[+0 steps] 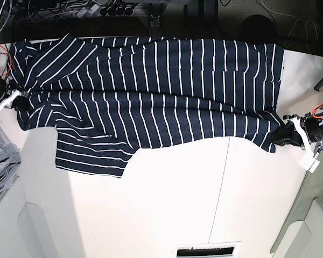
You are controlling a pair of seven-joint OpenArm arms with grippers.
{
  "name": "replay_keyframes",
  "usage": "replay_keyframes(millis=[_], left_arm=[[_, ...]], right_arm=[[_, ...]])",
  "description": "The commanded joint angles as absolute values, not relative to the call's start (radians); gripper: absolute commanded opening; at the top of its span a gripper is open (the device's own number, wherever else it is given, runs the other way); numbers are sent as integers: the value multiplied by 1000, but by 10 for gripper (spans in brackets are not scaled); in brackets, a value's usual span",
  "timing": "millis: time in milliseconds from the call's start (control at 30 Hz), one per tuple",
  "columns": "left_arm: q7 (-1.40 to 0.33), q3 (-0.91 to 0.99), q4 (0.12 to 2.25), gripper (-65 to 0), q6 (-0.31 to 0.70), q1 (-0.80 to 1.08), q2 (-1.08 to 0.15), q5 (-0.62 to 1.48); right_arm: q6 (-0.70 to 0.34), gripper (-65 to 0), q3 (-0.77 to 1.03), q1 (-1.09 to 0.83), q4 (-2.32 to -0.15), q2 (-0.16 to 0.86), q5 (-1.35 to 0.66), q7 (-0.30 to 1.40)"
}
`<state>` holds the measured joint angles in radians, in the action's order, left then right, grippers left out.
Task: Layout the t-shirt on the table in an organized manner, then fold the t-shirt properly
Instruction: 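Fold the shirt hem over toward the collar with both grippers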
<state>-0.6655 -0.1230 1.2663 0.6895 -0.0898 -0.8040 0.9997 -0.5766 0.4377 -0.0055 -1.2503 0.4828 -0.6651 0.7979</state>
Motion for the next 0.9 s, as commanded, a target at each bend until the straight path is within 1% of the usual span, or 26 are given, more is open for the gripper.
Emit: replay_keyframes(millis=[0, 200, 233, 300, 333, 367, 400, 500, 600, 733, 867], left_arm=[[-654, -111, 1286, -650, 698, -94, -838, 1013], [-666, -108, 1287, -650, 698, -54, -820, 991], [-666, -108, 1287, -650, 698, -52, -812, 991], [-667, -108, 1287, -650, 698, -52, -793, 990], [-667, -108, 1287, -650, 698, -52, -784, 990], [-667, -108, 1287, -650, 698, -52, -776, 989], [-667, -108, 1287, -650, 698, -52, -769, 989], [-668, -108, 1287, -650, 698, -52, -759, 967], [-672, -108, 1287, -650, 698, -46, -760, 955], [-677, -108, 1287, -650, 698, -31, -759, 954], [-678, -108, 1287, -650, 698, -28, -756, 953]], right_arm=[[-580, -650, 463, -9, -1274, 506, -681, 781], [-579, -650, 506, -71, -1274, 503, -685, 782], [-579, -586, 506, -73, -1273, 500, -685, 782], [-579, -371, 506, -73, -1272, 498, -686, 771], [-575, -289, 506, -72, -1273, 498, -686, 749], [-572, -243, 507, -72, -1274, 499, -688, 724], [-572, -230, 507, -71, -1275, 501, -689, 698], [-567, -230, 511, -33, -1276, 498, -688, 657], [-552, -230, 511, 41, -1275, 485, -655, 650], [-526, -230, 508, 155, -1249, 436, -545, 636], [-519, -230, 480, 255, -1145, 384, -483, 629]])
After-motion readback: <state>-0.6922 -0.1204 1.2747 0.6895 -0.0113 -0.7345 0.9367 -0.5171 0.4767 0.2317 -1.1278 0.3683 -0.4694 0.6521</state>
